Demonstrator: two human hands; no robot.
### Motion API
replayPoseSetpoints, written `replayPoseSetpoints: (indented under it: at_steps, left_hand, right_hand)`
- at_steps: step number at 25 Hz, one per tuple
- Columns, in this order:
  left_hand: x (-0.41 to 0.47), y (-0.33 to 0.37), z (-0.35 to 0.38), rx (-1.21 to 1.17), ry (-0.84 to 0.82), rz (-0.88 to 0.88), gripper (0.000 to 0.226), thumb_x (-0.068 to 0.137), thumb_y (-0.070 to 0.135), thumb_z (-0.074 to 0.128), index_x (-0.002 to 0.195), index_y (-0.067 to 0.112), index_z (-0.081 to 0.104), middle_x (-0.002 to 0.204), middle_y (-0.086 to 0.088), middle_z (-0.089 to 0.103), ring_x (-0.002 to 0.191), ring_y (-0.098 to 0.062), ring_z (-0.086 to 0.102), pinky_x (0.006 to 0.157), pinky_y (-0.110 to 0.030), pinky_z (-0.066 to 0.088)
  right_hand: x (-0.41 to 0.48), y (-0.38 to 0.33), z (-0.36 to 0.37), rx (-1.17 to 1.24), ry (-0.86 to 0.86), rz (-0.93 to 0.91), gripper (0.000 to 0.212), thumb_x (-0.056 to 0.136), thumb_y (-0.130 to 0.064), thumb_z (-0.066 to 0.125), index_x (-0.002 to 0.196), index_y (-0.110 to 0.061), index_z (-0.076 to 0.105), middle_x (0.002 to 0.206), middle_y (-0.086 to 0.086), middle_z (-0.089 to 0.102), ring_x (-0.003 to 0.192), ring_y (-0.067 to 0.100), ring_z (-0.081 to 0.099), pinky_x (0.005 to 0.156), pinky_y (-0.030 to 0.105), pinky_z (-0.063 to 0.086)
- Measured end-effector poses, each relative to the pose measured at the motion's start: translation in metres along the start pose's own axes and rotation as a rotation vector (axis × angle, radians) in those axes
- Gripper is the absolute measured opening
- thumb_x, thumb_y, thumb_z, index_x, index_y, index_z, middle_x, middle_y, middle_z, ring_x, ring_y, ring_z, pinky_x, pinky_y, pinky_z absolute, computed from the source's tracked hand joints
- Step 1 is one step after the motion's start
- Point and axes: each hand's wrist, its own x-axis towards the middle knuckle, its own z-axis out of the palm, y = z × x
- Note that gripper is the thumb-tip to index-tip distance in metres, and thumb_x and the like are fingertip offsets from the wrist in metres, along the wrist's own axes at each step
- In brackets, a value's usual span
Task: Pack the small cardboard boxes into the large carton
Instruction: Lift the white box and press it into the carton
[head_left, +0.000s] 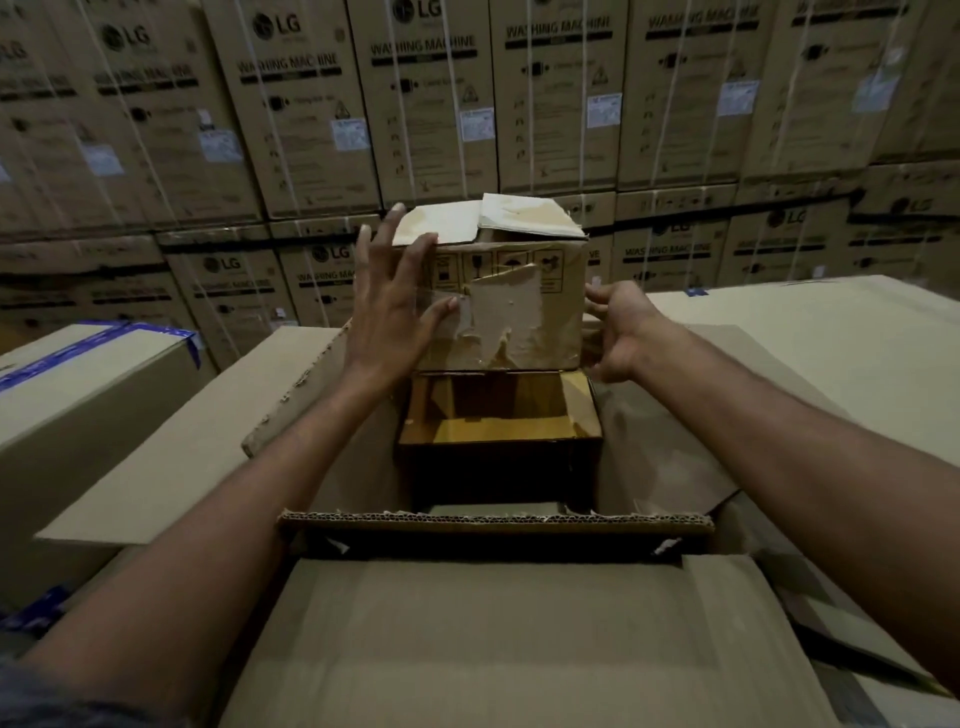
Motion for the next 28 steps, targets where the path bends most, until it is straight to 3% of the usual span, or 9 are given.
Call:
replayPoseSetpoints:
  at_steps: [3,6,9,11,14,17,19,22,28]
  left_hand:
    - [0.004,-0.002,0.006,0.168,-0.082,0.105,0.089,0.087,0.059,0.068,0.159,0.028,0.027,0.169,0.001,0.012,0.157,-0.033,0.002,0.117,-0.073,0.019]
    - [0.008,0.009,0.007,0.126,-0.027,0.028,0.071,0.09,0.069,0.057,0.144,0.024,0.046,0.151,-0.005,0.037,0.142,-0.028,0.029,0.11,-0.049,0.038]
    - [0.019,0.012,0.004,-0.229,0.148,-0.224,0.043,0.101,0.053,0.053,0.123,0.016,0.062,0.141,-0.011,0.037,0.131,-0.019,0.038,0.103,-0.036,0.046]
    - [0.025,0.007,-0.001,-0.428,0.218,-0.481,0.033,0.103,0.037,0.056,0.125,0.012,0.06,0.143,-0.01,0.034,0.129,-0.017,0.042,0.101,-0.032,0.049]
    - [0.025,0.005,-0.006,-0.686,0.119,-0.739,0.042,0.098,0.03,0.061,0.137,0.018,0.049,0.139,-0.003,0.049,0.108,-0.012,0.057,0.066,-0.02,0.051]
    - [0.025,0.002,-0.017,-1.055,0.025,-0.845,0.045,0.096,0.043,0.057,0.13,0.013,0.058,0.115,-0.007,0.071,0.087,-0.015,0.07,0.053,-0.021,0.052]
    - [0.019,0.004,-0.026,-1.291,-0.1,-0.893,0.049,0.097,0.048,0.053,0.125,0.01,0.066,0.106,-0.01,0.077,0.088,-0.023,0.073,0.066,-0.03,0.06]
    - [0.01,0.0,-0.022,-1.36,-0.205,-0.868,0.061,0.093,0.057,0.058,0.138,0.016,0.062,0.132,-0.019,0.068,0.117,-0.038,0.066,0.105,-0.057,0.05]
    - [0.005,0.01,-0.027,-1.471,-0.342,-0.818,0.069,0.091,0.073,0.051,0.147,0.031,0.055,0.141,-0.015,0.063,0.125,-0.036,0.064,0.099,-0.058,0.053]
  right_hand:
    - [-0.007,0.003,0.004,-0.017,-0.022,0.084,0.054,0.094,-0.058,0.055,0.109,-0.007,0.066,0.105,0.019,0.071,0.097,0.04,0.06,0.11,0.063,0.03]
    - [-0.001,0.006,0.009,0.014,-0.01,0.096,0.068,0.087,-0.069,0.059,0.118,-0.009,0.068,0.115,0.018,0.072,0.107,0.041,0.062,0.101,0.062,0.041]
    - [0.006,0.002,0.009,-0.079,-0.021,0.036,0.09,0.075,-0.091,0.052,0.117,-0.014,0.072,0.115,0.015,0.073,0.104,0.04,0.064,0.083,0.054,0.046]
    - [0.008,-0.002,0.006,-0.115,-0.104,0.031,0.103,0.062,-0.099,0.053,0.119,-0.016,0.072,0.117,0.018,0.071,0.104,0.045,0.062,0.082,0.066,0.041]
    - [0.014,-0.005,-0.003,-0.138,-0.286,0.069,0.111,0.047,-0.095,0.071,0.13,-0.021,0.069,0.13,0.023,0.066,0.119,0.055,0.055,0.082,0.083,0.035]
    - [0.016,-0.004,-0.006,-0.17,-0.247,0.07,0.092,0.056,-0.076,0.081,0.13,-0.022,0.07,0.135,0.021,0.065,0.122,0.053,0.055,0.085,0.08,0.038]
    - [0.013,-0.004,-0.007,-0.152,-0.19,0.04,0.081,0.062,-0.068,0.079,0.126,-0.021,0.069,0.133,0.018,0.065,0.119,0.049,0.056,0.09,0.074,0.039]
    - [0.003,-0.009,-0.004,-0.102,-0.161,-0.013,0.069,0.068,-0.062,0.076,0.124,-0.023,0.068,0.132,0.015,0.064,0.115,0.045,0.057,0.076,0.058,0.044]
    - [-0.003,-0.018,-0.008,0.014,-0.161,-0.004,0.064,0.057,-0.063,0.08,0.11,-0.028,0.072,0.131,0.012,0.067,0.114,0.044,0.06,0.089,0.062,0.042]
